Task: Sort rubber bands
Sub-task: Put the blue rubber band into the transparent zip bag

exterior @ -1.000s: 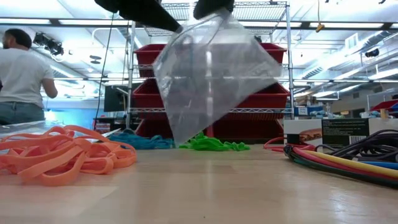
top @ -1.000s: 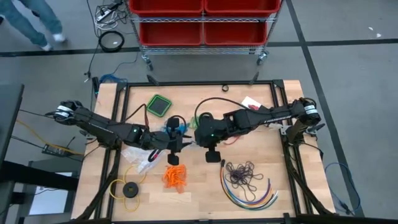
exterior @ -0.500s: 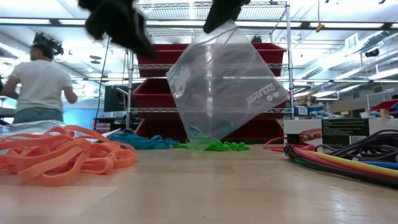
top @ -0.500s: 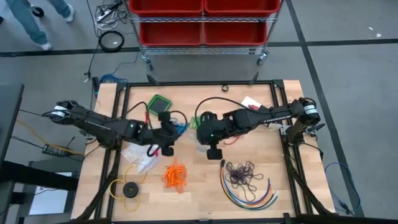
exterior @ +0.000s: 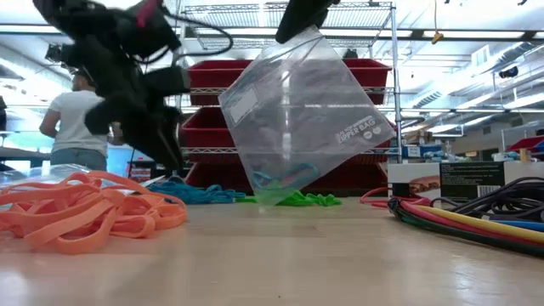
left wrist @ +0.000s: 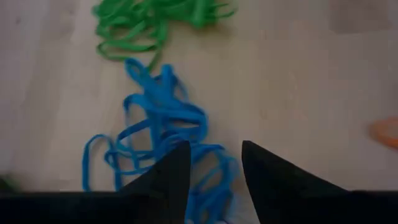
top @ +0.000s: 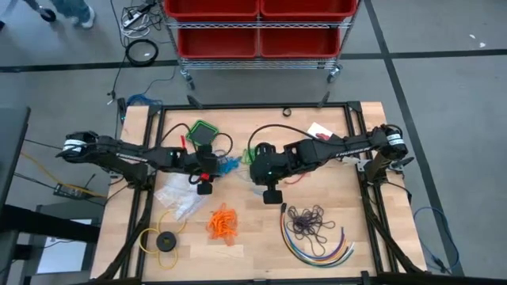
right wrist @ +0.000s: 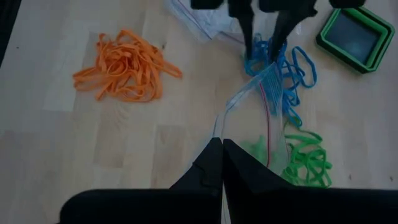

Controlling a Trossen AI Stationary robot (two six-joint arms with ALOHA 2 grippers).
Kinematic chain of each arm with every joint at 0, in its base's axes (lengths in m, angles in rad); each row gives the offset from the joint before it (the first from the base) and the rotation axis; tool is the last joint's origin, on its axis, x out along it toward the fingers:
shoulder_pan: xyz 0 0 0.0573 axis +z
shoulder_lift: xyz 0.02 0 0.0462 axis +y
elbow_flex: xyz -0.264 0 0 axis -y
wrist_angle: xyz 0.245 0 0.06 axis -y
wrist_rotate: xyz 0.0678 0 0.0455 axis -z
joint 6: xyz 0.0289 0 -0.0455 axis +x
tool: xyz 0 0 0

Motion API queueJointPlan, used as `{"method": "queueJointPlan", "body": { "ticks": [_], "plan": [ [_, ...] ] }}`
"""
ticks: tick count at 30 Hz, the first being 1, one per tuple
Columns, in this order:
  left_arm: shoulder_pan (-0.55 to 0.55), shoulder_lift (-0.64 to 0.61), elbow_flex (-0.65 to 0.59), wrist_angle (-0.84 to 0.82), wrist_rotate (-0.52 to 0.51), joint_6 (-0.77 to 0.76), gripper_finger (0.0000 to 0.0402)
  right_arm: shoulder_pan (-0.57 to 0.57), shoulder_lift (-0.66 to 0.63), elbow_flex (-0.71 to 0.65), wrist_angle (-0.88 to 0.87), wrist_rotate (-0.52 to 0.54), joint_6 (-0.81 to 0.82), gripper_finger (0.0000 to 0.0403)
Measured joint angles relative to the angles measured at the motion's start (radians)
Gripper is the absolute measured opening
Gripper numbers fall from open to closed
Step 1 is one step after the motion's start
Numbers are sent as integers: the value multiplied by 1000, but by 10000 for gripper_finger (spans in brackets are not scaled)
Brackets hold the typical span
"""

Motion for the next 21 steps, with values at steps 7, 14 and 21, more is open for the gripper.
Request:
{"method": "queueJointPlan", "body": {
  "ticks": [7,14,21],
  "plan": [
    [83,5,-51,26,105,2,137,0,0,0,22,0,-8,0],
    [126,7,-52,29,93,26,92,0,0,0,24,0,-8,0],
    [149,33,-53,25,144,27,73,0,0,0,25,0,-10,0]
  ]
}}
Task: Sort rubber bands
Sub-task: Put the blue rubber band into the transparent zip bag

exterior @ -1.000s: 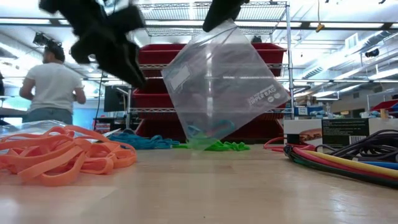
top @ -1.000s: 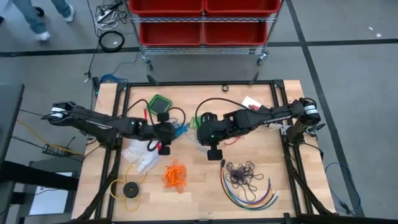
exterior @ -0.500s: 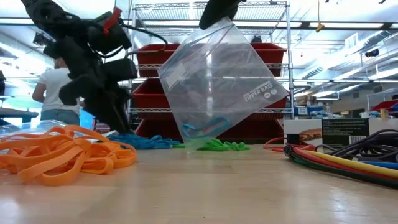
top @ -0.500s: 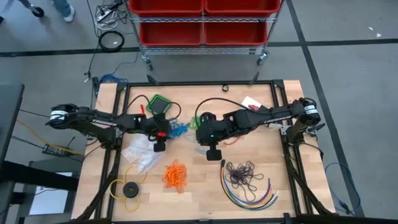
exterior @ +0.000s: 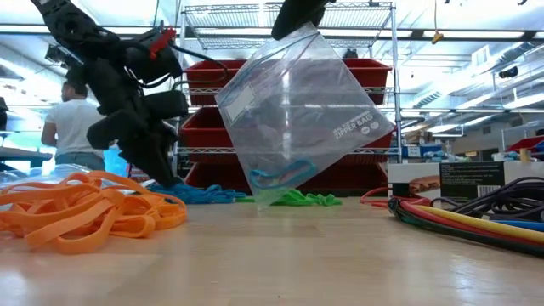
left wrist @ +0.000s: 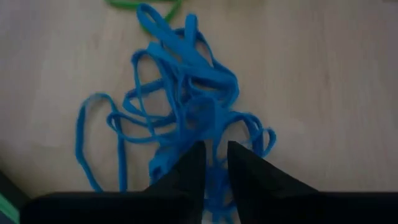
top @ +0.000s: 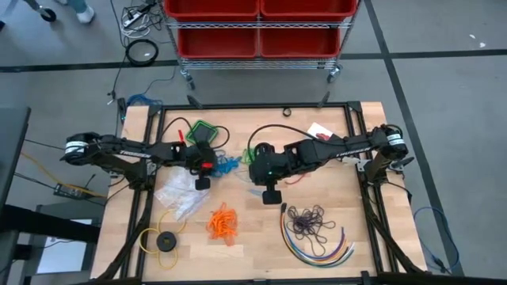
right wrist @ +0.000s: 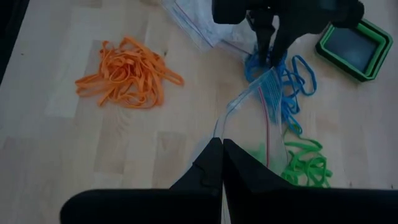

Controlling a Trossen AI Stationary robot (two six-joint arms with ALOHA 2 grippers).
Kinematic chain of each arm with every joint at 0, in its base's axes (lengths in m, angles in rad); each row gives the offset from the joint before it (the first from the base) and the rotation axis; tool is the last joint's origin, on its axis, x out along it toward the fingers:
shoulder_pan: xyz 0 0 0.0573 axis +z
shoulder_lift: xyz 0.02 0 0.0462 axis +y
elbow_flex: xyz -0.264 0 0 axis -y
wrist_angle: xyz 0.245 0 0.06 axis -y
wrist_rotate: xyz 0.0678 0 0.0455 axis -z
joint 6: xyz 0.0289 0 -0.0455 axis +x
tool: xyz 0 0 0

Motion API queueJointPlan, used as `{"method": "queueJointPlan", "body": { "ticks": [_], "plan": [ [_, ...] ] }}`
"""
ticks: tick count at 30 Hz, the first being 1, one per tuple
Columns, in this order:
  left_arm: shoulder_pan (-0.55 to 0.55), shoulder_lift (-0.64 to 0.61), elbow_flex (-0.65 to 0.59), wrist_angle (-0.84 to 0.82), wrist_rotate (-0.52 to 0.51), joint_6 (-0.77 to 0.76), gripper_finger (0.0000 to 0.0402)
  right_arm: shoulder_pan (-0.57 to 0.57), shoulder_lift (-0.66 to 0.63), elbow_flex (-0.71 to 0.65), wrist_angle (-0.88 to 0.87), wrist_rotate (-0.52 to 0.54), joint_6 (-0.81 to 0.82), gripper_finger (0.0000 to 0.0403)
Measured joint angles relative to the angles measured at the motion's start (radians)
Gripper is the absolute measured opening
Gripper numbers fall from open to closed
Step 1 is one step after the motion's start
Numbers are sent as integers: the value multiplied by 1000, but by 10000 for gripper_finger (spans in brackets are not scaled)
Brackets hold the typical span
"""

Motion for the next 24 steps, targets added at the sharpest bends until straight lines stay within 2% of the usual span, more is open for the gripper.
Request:
{"method": "queueJointPlan", "body": {
  "ticks": [5,9,12,15,18,24],
  "plan": [
    [0,38,0,13,25,0,73,0,0,0,4,0,0,0],
    [0,74,0,27,-34,0,70,0,0,0,5,0,0,0],
    [0,77,0,43,-53,0,50,0,0,0,5,0,0,0],
    [0,67,11,47,-55,0,14,0,0,0,4,0,0,0],
    [0,60,59,23,-55,0,10,0,0,0,5,0,0,0],
    [-3,53,189,-127,-45,0,8,0,0,0,6,0,0,0]
  ]
}}
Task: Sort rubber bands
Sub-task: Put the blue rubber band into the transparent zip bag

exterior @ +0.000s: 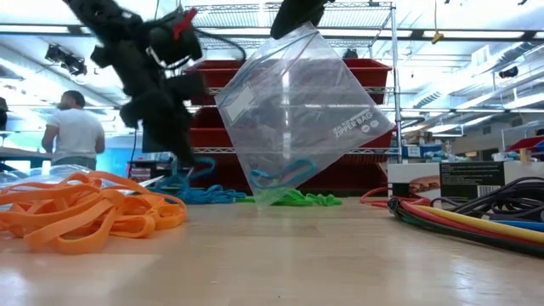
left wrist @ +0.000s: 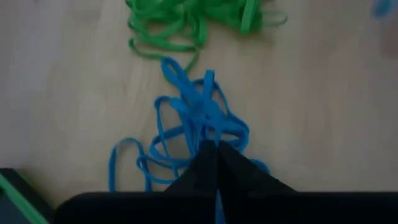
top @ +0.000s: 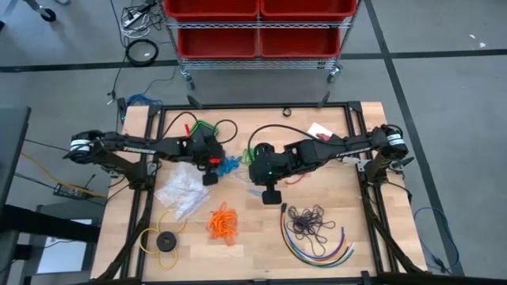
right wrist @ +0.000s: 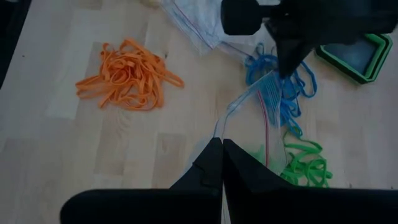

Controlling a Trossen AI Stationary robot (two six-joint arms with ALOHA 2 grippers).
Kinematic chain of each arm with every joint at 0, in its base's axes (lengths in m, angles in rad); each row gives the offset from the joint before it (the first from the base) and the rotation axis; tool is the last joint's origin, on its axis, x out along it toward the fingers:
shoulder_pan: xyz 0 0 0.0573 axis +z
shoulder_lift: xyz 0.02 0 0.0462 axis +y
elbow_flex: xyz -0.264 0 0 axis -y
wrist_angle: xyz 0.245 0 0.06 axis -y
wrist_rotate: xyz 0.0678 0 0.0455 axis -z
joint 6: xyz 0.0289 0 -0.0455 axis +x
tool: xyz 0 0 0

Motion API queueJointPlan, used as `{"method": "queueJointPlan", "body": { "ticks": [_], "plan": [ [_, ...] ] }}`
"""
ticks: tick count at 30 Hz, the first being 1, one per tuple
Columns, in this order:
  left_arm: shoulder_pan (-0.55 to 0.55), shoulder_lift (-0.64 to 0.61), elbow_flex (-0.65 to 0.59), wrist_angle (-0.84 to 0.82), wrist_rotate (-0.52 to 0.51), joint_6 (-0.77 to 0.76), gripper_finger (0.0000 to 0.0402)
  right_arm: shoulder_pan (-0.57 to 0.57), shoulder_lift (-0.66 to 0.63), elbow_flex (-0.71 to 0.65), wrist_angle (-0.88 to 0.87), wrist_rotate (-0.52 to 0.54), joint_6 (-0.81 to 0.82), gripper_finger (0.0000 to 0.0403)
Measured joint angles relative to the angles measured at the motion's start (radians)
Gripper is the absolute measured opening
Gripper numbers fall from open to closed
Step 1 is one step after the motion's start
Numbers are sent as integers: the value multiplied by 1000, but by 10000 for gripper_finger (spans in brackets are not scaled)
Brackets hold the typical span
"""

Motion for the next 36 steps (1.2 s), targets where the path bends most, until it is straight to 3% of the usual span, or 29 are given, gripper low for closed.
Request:
{"method": "queueJointPlan", "body": {
  "ticks": [9,18,29,36],
  "plan": [
    [-35,0,212,-217,0,4,2,0,0,0,-4,0,0,0],
    [-140,0,389,-263,10,27,1,0,0,0,-4,0,0,0],
    [-181,0,419,-128,258,-4,1,5,0,0,-4,0,0,0],
    [-181,33,419,-132,277,-7,2,5,0,0,-4,0,0,0]
  ]
}}
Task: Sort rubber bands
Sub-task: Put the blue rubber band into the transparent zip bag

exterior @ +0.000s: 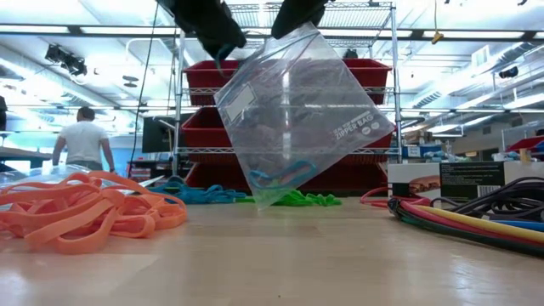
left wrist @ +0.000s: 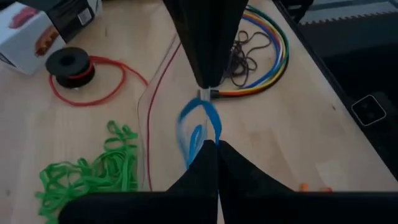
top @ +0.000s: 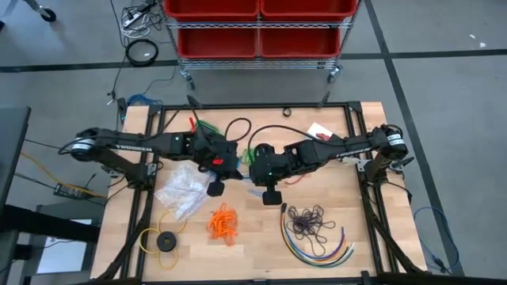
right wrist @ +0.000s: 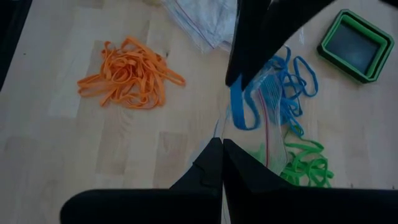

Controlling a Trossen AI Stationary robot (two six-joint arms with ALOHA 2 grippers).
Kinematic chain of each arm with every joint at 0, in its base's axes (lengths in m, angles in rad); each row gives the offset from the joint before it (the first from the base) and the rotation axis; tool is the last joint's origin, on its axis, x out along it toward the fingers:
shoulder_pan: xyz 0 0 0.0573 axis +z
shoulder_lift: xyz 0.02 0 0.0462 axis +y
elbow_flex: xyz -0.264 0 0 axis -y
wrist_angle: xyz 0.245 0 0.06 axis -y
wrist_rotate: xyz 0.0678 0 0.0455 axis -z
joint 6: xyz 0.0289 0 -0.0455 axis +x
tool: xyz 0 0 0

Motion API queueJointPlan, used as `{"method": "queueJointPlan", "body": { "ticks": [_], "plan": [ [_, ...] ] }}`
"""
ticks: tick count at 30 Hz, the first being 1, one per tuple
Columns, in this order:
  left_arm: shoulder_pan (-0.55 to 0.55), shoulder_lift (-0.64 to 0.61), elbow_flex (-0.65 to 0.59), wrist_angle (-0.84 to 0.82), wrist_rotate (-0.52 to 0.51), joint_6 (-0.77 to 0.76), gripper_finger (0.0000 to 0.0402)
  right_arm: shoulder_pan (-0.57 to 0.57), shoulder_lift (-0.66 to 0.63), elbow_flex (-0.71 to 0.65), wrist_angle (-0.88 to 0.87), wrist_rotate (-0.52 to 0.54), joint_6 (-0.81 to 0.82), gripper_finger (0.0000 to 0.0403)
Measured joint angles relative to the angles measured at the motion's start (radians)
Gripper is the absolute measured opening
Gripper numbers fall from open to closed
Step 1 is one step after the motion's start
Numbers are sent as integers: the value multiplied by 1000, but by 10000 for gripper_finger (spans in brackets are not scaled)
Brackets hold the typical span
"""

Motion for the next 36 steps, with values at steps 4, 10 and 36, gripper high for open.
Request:
{"method": "queueJointPlan", "body": {
  "ticks": [4,10,36],
  "plan": [
    [1,32,0,-1,-12,4,4,3,0,0,0,0,0,0],
    [25,52,-1,-1,-64,8,6,15,0,0,1,1,-1,0],
    [57,48,-1,100,277,49,14,22,0,0,46,0,-44,0]
  ]
}}
